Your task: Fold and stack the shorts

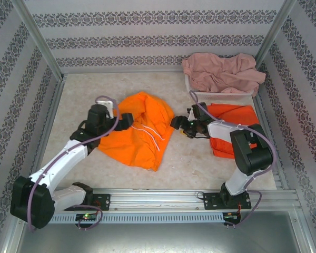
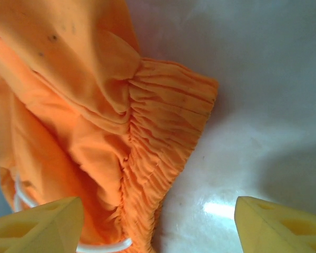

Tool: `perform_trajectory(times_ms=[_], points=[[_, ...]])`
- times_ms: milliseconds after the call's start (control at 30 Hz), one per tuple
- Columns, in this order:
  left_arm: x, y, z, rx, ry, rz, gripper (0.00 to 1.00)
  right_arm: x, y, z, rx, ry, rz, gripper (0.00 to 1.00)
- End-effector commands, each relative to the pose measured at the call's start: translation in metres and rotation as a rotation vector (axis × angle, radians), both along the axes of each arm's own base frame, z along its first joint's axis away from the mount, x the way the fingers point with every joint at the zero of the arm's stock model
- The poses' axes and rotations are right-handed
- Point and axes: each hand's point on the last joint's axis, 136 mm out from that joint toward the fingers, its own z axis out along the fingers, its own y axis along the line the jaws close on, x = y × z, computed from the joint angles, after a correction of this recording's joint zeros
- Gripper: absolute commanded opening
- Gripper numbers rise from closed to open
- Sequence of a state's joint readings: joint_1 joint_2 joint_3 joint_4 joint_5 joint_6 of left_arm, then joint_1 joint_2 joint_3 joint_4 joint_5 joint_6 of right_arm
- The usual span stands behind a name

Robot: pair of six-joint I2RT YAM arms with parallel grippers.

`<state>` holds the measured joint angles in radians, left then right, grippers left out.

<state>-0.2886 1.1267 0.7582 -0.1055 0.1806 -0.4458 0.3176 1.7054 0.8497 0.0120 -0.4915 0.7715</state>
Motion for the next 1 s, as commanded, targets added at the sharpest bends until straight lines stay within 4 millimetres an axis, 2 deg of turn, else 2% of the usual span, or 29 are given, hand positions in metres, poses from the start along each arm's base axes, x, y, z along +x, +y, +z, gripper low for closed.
perform_trajectory(times_ms=[0, 133, 233, 433, 600, 667, 833, 967], points=[[0.002, 0.029, -0.021, -0.06, 0.093, 0.091, 0.93, 0.022, 0.001, 0.001, -0.05, -0.066, -0.013, 0.73], [0.017, 0.056, -0.04, -0.192, 0.134, 0.181, 0.92, 0.03, 0.009, -0.006, -0.026, -0.053, -0.021, 0.67], [0.029, 0.067, -0.056, -0.316, 0.15, 0.225, 0.9, 0.036, 0.013, -0.009, 0.004, -0.048, -0.042, 0.62], [0.057, 0.064, -0.083, -0.461, 0.178, 0.21, 0.85, 0.052, 0.018, -0.006, 0.041, -0.072, -0.069, 0.55], [0.077, 0.061, -0.098, -0.503, 0.189, 0.198, 0.74, 0.063, 0.017, -0.004, 0.041, -0.092, -0.093, 0.46], [0.083, 0.061, -0.1, -0.506, 0.186, 0.198, 0.66, 0.067, 0.016, -0.005, 0.034, -0.097, -0.099, 0.41], [0.098, 0.062, -0.103, -0.498, 0.18, 0.195, 0.39, 0.075, 0.013, -0.008, 0.045, -0.097, -0.118, 0.28], [0.105, 0.064, -0.1, -0.484, 0.172, 0.185, 0.15, 0.083, 0.014, -0.006, 0.057, -0.111, -0.121, 0.08]])
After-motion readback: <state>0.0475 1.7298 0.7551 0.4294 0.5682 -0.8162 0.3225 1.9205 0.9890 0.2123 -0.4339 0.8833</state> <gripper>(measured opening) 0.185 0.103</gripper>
